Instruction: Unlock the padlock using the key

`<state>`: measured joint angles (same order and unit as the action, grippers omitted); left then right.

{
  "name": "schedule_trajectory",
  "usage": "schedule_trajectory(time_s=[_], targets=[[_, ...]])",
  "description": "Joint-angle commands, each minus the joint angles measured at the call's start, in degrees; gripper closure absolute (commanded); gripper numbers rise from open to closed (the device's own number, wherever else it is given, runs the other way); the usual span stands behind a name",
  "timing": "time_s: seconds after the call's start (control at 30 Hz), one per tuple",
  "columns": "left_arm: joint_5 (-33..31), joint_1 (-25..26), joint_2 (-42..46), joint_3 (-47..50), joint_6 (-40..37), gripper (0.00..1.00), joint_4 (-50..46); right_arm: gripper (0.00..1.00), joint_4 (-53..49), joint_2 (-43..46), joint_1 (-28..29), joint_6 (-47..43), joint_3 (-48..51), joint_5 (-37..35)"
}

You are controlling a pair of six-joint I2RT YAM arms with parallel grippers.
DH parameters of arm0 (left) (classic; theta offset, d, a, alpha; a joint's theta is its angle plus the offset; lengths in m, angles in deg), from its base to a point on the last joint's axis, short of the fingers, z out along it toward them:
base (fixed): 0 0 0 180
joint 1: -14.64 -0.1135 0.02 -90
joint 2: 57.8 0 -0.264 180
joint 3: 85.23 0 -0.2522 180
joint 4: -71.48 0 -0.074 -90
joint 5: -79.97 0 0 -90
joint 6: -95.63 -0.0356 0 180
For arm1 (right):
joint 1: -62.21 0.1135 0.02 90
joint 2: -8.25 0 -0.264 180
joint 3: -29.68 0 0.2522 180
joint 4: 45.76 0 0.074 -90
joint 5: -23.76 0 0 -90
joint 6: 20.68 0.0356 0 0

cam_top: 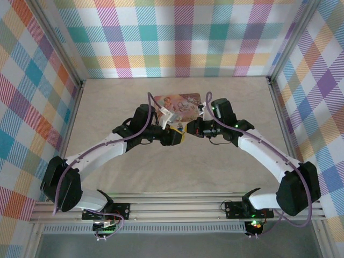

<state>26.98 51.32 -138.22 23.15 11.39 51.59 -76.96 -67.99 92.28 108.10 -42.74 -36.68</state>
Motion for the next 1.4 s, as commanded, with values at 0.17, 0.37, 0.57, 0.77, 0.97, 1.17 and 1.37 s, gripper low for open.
schedule_trajectory(time_s=[0.17,0.37,0.57,0.77,0.97,1.17,1.37], targets=[[-2.1,1.2,-1.4,-2.3,-2.4,0.64,-1.8,1.0,-1.0,-0.6,0.6,1.0,-2.3,1.1],[-3.8,1.2,-1.5,-1.8,-2.6,0.97,-2.2,1.0,-1.5,-0.6,0.6,1.2,-2.3,0.7],[-6.2,1.2,-0.6,-0.5,-1.9,1.0,-1.4,0.74,-2.2,-0.3,0.6,1.3,-2.1,-0.9],[-6.0,0.9,-0.9,0.2,-0.8,1.0,-0.3,0.49,-3.4,2.8,0.5,1.8,-1.0,-6.5],[-4.7,0.6,-1.2,0.2,0.1,1.0,0.8,0.59,0.6,6.3,0.0,3.2,2.9,-9.2],[-4.0,0.3,-1.8,0.0,0.2,1.0,0.8,0.72,6.9,5.7,0.0,6.2,6.2,-6.0],[-3.8,0.3,-2.0,0.0,0.3,1.0,1.1,0.75,8.7,3.2,0.1,7.4,5.7,-3.4]])
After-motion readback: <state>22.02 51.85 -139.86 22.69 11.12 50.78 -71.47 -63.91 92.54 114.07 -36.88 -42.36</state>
